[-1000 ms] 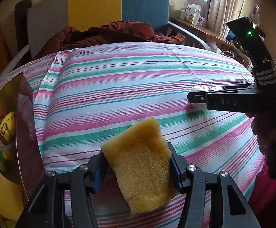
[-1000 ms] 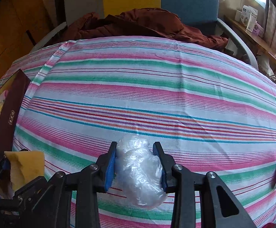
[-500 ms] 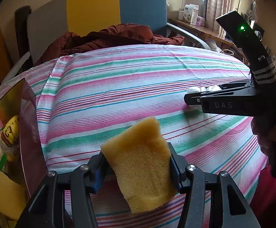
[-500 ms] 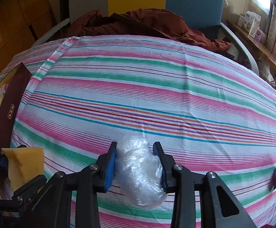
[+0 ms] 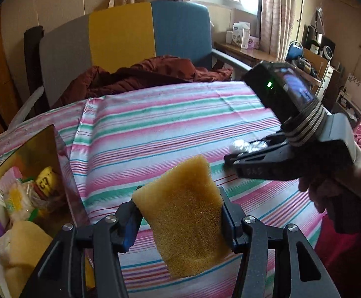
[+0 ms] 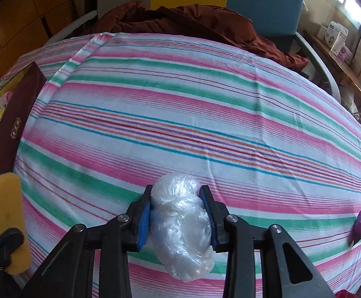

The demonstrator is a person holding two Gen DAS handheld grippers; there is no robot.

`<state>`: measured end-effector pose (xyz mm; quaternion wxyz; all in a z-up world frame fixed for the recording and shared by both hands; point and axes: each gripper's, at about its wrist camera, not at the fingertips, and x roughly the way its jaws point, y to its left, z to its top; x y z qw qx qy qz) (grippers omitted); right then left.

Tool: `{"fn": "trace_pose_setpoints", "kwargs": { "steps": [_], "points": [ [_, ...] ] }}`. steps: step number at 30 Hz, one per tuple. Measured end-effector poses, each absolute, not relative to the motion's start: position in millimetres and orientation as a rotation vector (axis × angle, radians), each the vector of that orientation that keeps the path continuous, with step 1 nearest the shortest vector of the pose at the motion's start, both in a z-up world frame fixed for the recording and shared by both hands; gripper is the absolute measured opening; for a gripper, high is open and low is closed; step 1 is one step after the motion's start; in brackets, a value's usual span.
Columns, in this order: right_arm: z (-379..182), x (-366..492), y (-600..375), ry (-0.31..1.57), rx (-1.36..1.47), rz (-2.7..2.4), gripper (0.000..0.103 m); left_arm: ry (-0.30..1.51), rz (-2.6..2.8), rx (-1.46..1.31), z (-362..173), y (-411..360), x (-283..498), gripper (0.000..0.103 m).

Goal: Organize objects
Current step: 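Carry yellow sponge and cotton balls to the gold tray and release inside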

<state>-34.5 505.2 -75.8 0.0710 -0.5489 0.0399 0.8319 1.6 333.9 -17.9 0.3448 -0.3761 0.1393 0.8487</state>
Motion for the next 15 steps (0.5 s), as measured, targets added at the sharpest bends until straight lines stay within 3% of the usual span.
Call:
{"fn": "trace_pose_setpoints", "kwargs": {
  "steps": [15],
  "points": [
    [-74.3,-32.0,441.7,0.085,-1.811,2.456,0.036,0.258,2.225,-0.934,10.4,282.0,10.5,0.056]
  ]
}}
